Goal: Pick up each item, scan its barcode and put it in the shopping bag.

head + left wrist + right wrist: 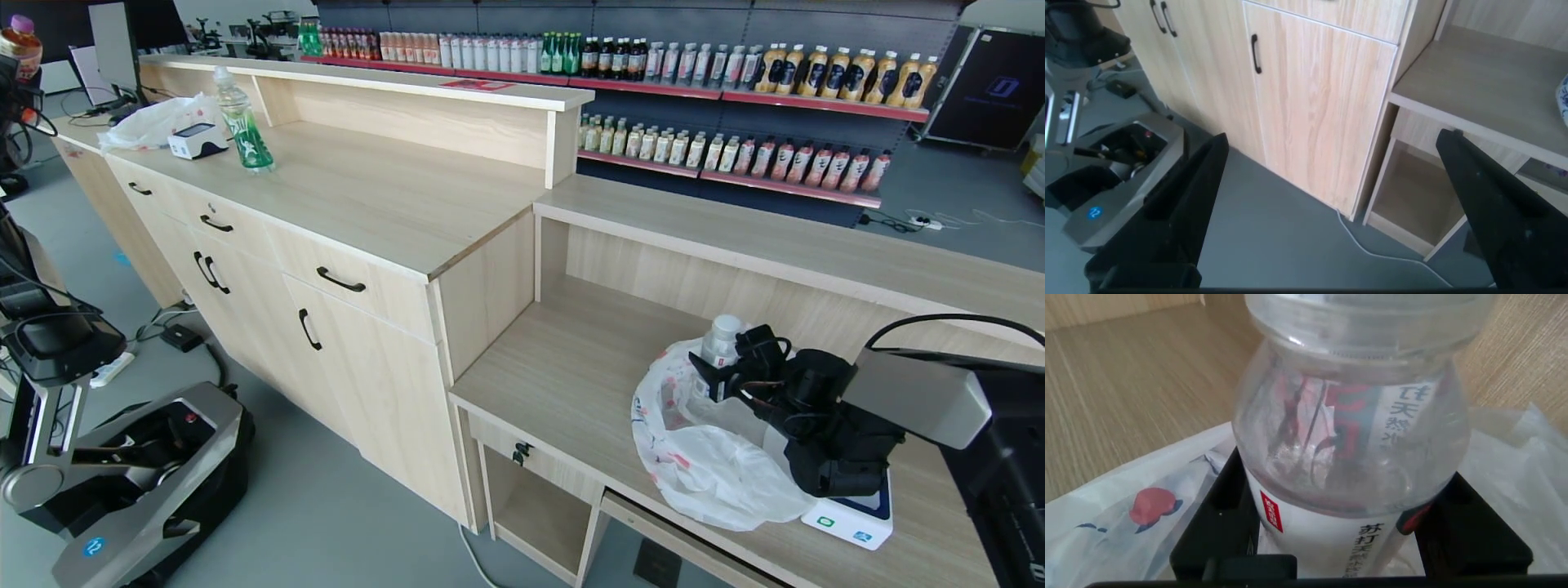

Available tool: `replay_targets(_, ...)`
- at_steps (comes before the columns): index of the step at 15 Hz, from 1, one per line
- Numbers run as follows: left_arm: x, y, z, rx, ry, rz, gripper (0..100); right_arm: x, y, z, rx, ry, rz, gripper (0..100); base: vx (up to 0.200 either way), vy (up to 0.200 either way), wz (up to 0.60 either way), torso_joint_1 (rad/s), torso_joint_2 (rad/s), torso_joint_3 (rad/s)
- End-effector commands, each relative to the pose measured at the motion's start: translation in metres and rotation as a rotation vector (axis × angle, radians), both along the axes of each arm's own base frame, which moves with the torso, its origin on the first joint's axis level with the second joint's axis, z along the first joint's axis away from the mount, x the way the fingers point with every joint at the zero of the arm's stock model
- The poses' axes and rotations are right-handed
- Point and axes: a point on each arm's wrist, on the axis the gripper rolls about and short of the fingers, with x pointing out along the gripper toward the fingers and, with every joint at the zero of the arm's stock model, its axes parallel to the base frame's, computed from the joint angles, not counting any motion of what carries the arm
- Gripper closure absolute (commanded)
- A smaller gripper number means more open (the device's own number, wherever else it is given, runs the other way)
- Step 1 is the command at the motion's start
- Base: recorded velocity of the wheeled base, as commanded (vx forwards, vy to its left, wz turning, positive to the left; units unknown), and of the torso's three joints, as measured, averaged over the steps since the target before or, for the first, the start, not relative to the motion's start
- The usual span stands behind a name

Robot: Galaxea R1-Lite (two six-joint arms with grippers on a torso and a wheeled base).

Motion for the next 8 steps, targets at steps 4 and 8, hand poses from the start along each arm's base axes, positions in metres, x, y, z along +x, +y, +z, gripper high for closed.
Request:
replay_targets(4, 0.0, 0.0, 0.0, 0.0, 0.0, 0.001, 0, -0.004, 0.001, -0.004, -0.006, 0.021, 0.0, 0, 0.0, 0.0, 0.0, 0.0, 0.0, 0.0)
replay_targets(8, 0.0, 0.0, 0.0, 0.0, 0.0, 0.002, 0, -0.006, 0.001, 0.027, 0.003, -0.039, 0.004, 0, 0.0, 0.0, 0.0, 0.0, 0.0, 0.0)
